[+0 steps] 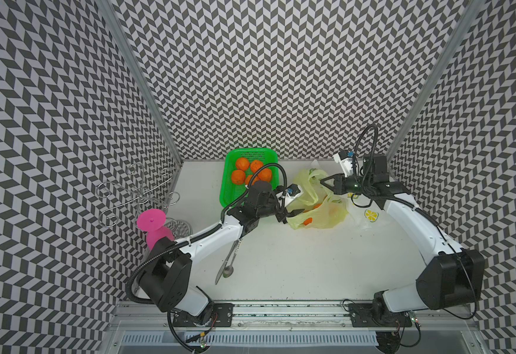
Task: Place the oranges into plastic bags & tie knots
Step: Place the orange in the plastic bag, then pick up the orange from the basket.
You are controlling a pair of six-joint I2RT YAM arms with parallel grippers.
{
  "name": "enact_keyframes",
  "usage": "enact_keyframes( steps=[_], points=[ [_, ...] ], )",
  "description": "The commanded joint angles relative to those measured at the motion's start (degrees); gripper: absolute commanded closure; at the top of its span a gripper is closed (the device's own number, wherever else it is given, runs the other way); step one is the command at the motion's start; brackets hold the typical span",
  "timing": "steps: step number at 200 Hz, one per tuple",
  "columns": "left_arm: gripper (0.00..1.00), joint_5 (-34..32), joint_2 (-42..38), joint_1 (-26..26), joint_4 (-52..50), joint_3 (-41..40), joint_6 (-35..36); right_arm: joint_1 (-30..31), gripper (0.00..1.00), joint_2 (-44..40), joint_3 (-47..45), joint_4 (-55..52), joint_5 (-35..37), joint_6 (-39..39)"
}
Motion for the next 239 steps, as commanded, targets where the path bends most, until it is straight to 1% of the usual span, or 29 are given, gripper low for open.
enact_keyframes(
  steps=[1,19,32,46,56,65,79,87,102,147,169,201,217,239],
  points=[
    [0.20,9.6,-3.6,3.8,-12.0,-1.2,6.7,-0.4,1.00,-0.6,-0.5,2.9,0.8,-0.9],
    [0.21,17.1,-5.9,8.9,-19.0,-0.9,11.1,-0.6,1.00,-0.8,-0.6,3.1,0.9,-1.0],
    [0.21,19.0,-7.0,13.6,-20.0,-0.9,11.6,-0.6,1.00,-0.8,-0.5,3.1,0.8,-1.0],
    [0.20,14.7,-6.2,18.3,-15.7,-1.0,7.0,-0.6,1.00,-0.8,-0.5,3.3,0.6,-1.0],
    [0.20,8.3,-3.8,20.6,-13.3,0.3,3.8,-0.6,1.00,-0.7,-0.5,3.3,0.3,-0.9],
    [0.20,2.1,0.0,21.6,-13.5,3.0,2.9,-0.6,1.00,-0.6,-0.4,3.4,0.3,-0.9],
    [0.18,-4.8,6.7,22.7,-15.1,8.6,3.2,-0.6,1.00,-0.6,-0.2,3.3,0.0,-0.8],
    [0.18,-7.4,10.4,23.1,-15.6,11.5,3.4,-0.6,1.00,-0.7,-0.3,3.3,-0.1,-0.8],
    [0.16,-10.4,16.8,23.6,-16.0,16.5,4.1,-0.6,1.00,-0.9,-0.6,3.4,0.0,-0.8],
    [0.14,-16.1,33.9,23.6,-21.3,33.0,6.7,-0.7,1.00,-2.0,-1.0,3.4,0.4,-1.0],
    [0.13,-16.8,39.6,23.7,-23.6,37.9,7.5,-0.6,1.00,-2.3,-1.2,3.4,0.5,-1.1],
    [0.14,-15.1,43.6,23.6,-26.1,41.3,7.5,-0.6,1.00,-1.9,-1.1,3.5,0.3,-1.1],
    [0.20,-13.8,44.1,23.5,-27.3,41.9,7.5,-0.6,1.00,-1.6,-1.1,3.4,0.1,-1.1],
    [0.32,-11.2,42.9,23.5,-28.9,41.6,7.8,-0.6,1.00,-1.6,-1.1,3.5,0.0,-1.1]
  ],
)
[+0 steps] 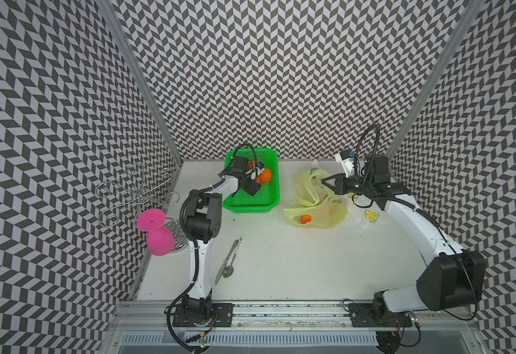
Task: Place the oranges into plastic bags & tie knots
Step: Pick up the orange from the basket.
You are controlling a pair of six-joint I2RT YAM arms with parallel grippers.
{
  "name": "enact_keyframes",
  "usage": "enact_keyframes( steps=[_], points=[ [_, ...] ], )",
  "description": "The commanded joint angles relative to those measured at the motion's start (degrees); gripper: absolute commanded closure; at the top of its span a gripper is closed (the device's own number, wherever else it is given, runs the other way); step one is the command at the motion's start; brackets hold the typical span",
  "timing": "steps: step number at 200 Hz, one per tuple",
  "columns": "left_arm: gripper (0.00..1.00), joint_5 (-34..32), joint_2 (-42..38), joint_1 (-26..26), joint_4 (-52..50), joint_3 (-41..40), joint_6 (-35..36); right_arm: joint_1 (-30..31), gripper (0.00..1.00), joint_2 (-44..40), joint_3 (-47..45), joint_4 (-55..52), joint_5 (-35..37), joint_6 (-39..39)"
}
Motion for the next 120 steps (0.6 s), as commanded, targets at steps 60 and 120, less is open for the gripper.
enact_keyframes(
  steps=[60,120],
  points=[
    [0.45,20.9,-24.1,-0.1,-2.5,-18.0,3.1,-0.3,1.00,-1.5,-0.7,3.1,-1.2,-0.6],
    [0.45,31.8,-46.3,-11.4,0.4,-37.9,8.0,-0.2,1.00,-0.4,0.4,2.7,-3.1,-0.5]
  ],
)
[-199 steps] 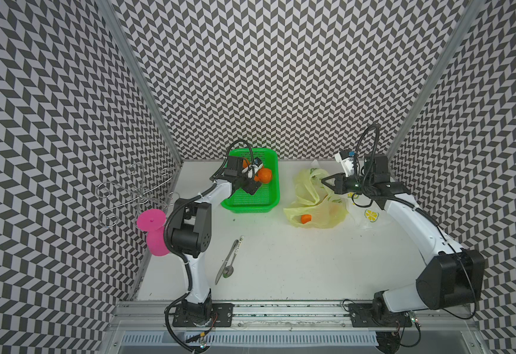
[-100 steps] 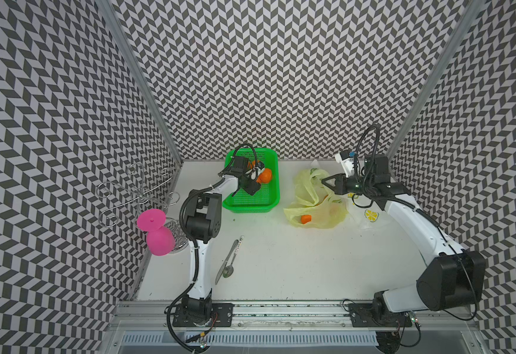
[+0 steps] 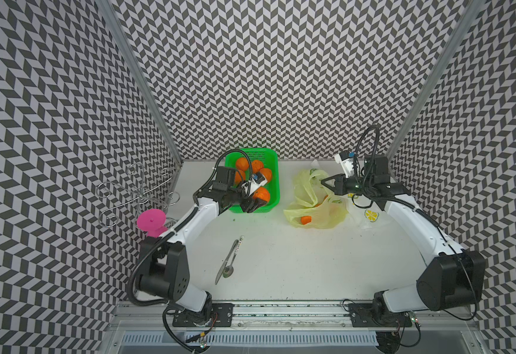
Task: Place the oranges into plastic bags & tie knots
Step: Pick up the orange from the basket, then place the orange in the plastic bag.
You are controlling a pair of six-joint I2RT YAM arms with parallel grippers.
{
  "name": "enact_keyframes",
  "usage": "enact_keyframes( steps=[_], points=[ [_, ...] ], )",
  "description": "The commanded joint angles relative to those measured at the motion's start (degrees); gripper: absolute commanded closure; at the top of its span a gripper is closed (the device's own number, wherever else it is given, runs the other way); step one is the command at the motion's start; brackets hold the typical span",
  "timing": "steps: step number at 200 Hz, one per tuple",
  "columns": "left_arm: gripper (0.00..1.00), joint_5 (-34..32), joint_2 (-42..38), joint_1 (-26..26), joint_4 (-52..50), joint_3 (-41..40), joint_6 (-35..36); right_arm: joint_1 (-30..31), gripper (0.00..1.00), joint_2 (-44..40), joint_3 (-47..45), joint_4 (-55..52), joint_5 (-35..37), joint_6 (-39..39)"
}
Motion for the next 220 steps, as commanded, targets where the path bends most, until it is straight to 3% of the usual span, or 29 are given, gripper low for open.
enact_keyframes(
  steps=[1,27,57,120,146,166,199,220],
  points=[
    [0.45,5.1,-2.4,-7.1,1.9,-4.2,3.0,-0.2,1.00,-0.3,0.7,2.5,-1.7,-0.5],
    [0.46,0.4,-0.4,-14.8,5.4,-2.6,1.2,-0.2,1.00,-0.5,0.7,2.4,-2.6,-0.5],
    [0.48,-4.5,7.0,-19.0,7.0,3.7,0.0,-0.1,1.00,-1.6,-0.1,2.7,-2.7,-0.5],
    [0.44,-7.2,13.9,-22.2,17.8,6.9,-7.6,-0.2,1.00,-2.3,-2.3,5.1,-4.9,1.9],
    [0.39,-19.5,15.3,-25.1,26.1,5.4,-12.1,-0.1,1.00,-2.0,-2.5,5.7,-5.4,2.9],
    [0.37,-26.5,18.8,-25.2,26.7,8.2,-17.1,-0.2,1.00,-2.3,-2.5,5.5,-4.3,2.7],
    [0.28,-32.8,22.4,-25.1,30.8,8.1,-19.3,-0.6,1.00,-2.6,-2.2,5.2,-3.1,2.8],
    [0.22,-33.5,22.4,-24.7,32.2,7.1,-20.5,-0.9,1.00,-3.1,-2.5,5.4,-2.6,3.0]
  ],
)
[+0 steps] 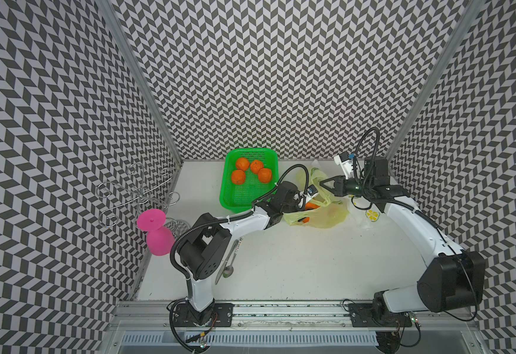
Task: Place the oranges into plastic bags & tie knots
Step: Place the orange in the plastic bag.
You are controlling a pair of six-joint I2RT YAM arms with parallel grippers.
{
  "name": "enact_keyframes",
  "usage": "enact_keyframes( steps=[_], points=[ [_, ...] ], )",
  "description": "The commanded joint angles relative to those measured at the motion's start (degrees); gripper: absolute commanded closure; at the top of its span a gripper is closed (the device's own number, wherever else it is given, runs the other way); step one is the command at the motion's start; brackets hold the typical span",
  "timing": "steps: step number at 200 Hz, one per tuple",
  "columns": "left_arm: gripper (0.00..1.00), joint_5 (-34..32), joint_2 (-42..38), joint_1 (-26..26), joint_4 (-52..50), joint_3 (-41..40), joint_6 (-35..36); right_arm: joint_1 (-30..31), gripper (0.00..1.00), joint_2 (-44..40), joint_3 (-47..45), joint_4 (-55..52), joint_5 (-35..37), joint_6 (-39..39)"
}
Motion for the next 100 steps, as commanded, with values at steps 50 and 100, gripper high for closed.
enact_keyframes(
  steps=[50,100],
  points=[
    [0.15,-2.5,-5.0,1.1,5.1,-2.8,-3.5,-1.1,1.00,-2.8,-0.7,2.8,1.0,0.0],
    [0.16,6.7,-14.4,3.5,-0.6,-7.6,0.8,-1.3,1.00,-2.5,0.1,1.9,2.1,-1.3]
  ],
)
